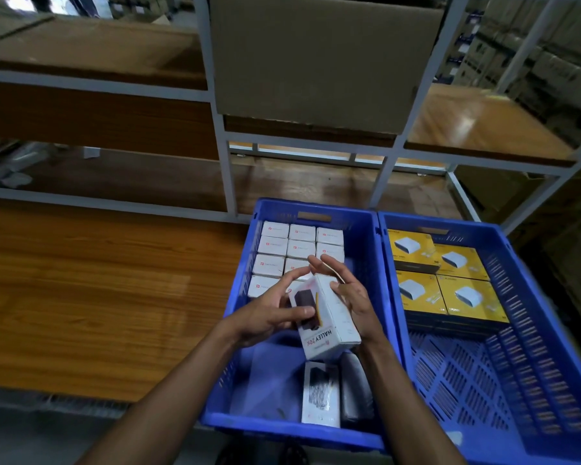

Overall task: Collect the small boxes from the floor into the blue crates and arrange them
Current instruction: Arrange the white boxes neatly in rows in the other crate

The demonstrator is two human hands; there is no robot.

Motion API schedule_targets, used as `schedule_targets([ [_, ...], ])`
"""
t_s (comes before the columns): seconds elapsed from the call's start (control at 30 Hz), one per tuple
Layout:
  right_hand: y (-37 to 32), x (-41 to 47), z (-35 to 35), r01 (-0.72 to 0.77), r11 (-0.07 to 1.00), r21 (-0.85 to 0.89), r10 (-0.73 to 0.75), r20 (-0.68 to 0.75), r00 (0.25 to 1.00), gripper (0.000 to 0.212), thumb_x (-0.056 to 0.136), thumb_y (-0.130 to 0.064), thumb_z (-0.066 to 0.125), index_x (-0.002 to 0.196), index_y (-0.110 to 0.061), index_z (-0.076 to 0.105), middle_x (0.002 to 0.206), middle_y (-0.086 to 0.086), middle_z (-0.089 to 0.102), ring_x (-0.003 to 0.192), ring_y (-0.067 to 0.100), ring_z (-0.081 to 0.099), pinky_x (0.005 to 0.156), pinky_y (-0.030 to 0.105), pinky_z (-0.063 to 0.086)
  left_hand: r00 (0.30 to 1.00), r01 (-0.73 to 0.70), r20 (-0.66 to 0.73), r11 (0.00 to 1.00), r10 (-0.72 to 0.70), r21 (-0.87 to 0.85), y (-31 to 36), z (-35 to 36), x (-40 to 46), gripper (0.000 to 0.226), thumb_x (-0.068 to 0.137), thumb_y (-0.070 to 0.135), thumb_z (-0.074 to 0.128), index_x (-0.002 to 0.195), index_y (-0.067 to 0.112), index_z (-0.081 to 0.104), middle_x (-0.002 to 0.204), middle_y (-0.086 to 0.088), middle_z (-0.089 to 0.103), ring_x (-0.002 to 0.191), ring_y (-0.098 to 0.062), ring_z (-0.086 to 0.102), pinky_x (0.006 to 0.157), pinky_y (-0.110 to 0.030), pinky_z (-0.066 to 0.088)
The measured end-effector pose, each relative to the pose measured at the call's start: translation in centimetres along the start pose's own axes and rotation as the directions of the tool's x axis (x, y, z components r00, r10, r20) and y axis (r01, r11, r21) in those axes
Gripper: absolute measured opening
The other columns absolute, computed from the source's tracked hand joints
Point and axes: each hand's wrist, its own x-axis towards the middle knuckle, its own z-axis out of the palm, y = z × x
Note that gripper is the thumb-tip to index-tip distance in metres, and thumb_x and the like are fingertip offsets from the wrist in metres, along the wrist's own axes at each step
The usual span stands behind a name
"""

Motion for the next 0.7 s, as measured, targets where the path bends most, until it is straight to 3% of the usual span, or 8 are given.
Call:
schedule_targets([
  [0.13,0.3,0.1,0.3,-0.018,0.999,-0.033,0.014,-0.13,0.991,0.036,0.105,-0.013,0.057,0.14,-0.011,0.058,0.142,0.019,0.063,0.123,0.043,0.062,0.104,0.06,0.05,0.975,-0.12,-0.178,0.991,0.13,0.066,-0.2,-0.1,0.5,0.052,0.093,0.019,0.077,0.14,0.031,0.059,0.132,-0.015,0.069,0.123,-0.034,0.066,0.1,-0.048,0.057],
  [0.2,0.4,0.1,0.7,-0.024,0.996,-0.086,0.008,-0.183,0.983,0.035,0.1,-0.02,0.064,0.135,-0.014,0.063,0.133,0.022,0.067,0.11,0.04,0.067,0.092,0.052,0.057,0.945,-0.184,-0.265,0.982,0.191,0.054,-0.3,-0.2,0.8,0.046,0.094,0.022,0.078,0.137,0.023,0.062,0.131,-0.013,0.071,0.122,-0.034,0.067,0.101,-0.048,0.056],
  [0.3,0.5,-0.1,0.9,-0.051,0.99,-0.13,0.032,-0.144,0.989,0.042,0.098,-0.029,0.07,0.138,-0.019,0.063,0.128,0.018,0.07,0.106,0.032,0.068,0.081,0.037,0.06,0.91,-0.207,-0.361,0.978,0.206,0.035,-0.1,-0.4,0.8,0.049,0.091,0.03,0.079,0.136,0.023,0.061,0.128,-0.013,0.072,0.119,-0.034,0.069,0.103,-0.057,0.055],
  [0.43,0.6,-0.3,0.8,-0.067,0.993,-0.096,0.063,-0.044,0.997,0.055,0.095,-0.03,0.066,0.147,-0.019,0.052,0.137,0.019,0.064,0.115,0.032,0.066,0.091,0.042,0.058,0.897,-0.21,-0.402,0.978,0.184,-0.02,-0.1,-0.8,0.7,0.055,0.086,0.029,0.079,0.137,0.028,0.057,0.134,-0.023,0.063,0.112,-0.034,0.071,0.086,-0.048,0.061],
  [0.53,0.8,-0.5,0.6,-0.063,0.997,-0.033,0.062,-0.037,0.997,0.069,0.091,-0.015,0.072,0.153,-0.021,0.043,0.144,0.015,0.06,0.129,0.034,0.062,0.098,0.044,0.058,0.908,-0.226,-0.389,0.964,0.158,-0.137,-0.1,-1.1,0.7,0.071,0.086,0.017,0.076,0.146,0.041,0.047,0.138,-0.014,0.063,0.118,-0.038,0.068,0.082,-0.046,0.061],
  [0.6,0.7,-0.6,0.7,-0.063,0.995,-0.083,0.057,-0.081,0.995,0.077,0.086,-0.006,0.077,0.152,-0.025,0.042,0.139,0.012,0.065,0.129,0.033,0.063,0.095,0.037,0.058,0.916,-0.233,-0.371,0.956,0.154,-0.179,-0.1,-1.3,0.6,0.075,0.09,0.006,0.072,0.148,0.046,0.044,0.141,-0.009,0.063,0.124,-0.041,0.065,0.084,-0.052,0.061],
  [0.7,0.7,-0.6,0.8,-0.024,0.993,-0.116,0.007,-0.148,0.989,0.074,0.089,0.001,0.074,0.151,-0.023,0.043,0.13,0.011,0.072,0.123,0.03,0.067,0.091,0.032,0.058,0.929,-0.204,-0.338,0.972,0.154,-0.117,-0.3,-1.4,0.5,0.063,0.095,0.003,0.067,0.145,0.037,0.051,0.143,-0.012,0.062,0.125,-0.04,0.065,0.101,-0.064,0.053],
])
